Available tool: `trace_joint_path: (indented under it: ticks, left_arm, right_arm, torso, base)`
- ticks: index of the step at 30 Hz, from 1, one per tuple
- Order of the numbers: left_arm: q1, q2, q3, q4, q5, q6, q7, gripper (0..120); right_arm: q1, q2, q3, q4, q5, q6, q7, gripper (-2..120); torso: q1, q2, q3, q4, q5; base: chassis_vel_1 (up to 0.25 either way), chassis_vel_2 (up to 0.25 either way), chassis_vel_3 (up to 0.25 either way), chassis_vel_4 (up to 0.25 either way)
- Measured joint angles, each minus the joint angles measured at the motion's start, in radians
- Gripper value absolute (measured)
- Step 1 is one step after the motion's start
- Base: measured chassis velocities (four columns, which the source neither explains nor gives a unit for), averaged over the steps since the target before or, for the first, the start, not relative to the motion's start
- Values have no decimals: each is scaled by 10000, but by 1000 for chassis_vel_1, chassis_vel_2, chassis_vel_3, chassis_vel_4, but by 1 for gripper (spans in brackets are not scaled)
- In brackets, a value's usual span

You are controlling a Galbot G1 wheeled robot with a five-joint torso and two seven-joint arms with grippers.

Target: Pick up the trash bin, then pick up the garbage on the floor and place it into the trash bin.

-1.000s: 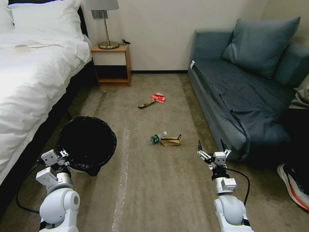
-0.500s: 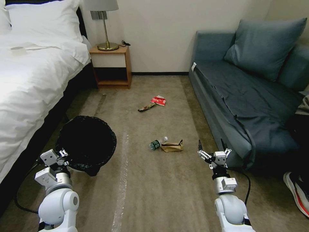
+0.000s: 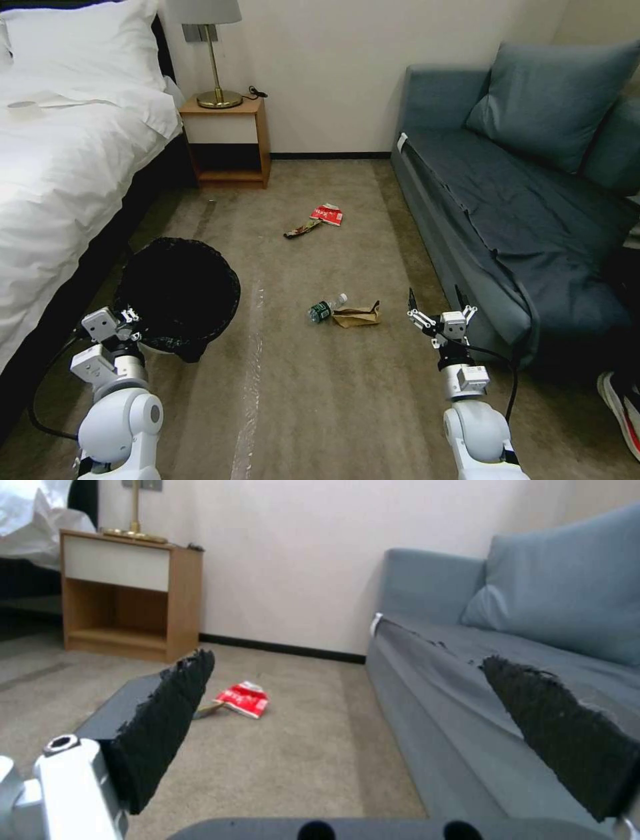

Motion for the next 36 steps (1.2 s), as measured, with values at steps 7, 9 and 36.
trace_joint_path:
  ticks: [7, 9, 36]
  left_arm:
    - [-124, -24, 105, -1, 4, 71, -32, 4]
    - [-149, -27, 122, -1, 4, 88, -32, 4]
    - [-87, -83, 93, -100, -61, 165, -72, 4]
  right_arm:
    - [-2, 56, -27, -50, -157, -1, -44, 100]
    - [-3, 64, -24, -50, -180, -11, -44, 100]
    - [3, 109, -47, -194, -193, 29, -58, 100]
  torso:
    - [0, 0, 0, 0, 0]
    - [0, -1, 0, 0, 0]
    - [0, 0, 0, 0, 0]
  base:
    - [-79, 83, 76, -90]
    - [-101, 90, 98, -97]
    - [-89, 88, 89, -95]
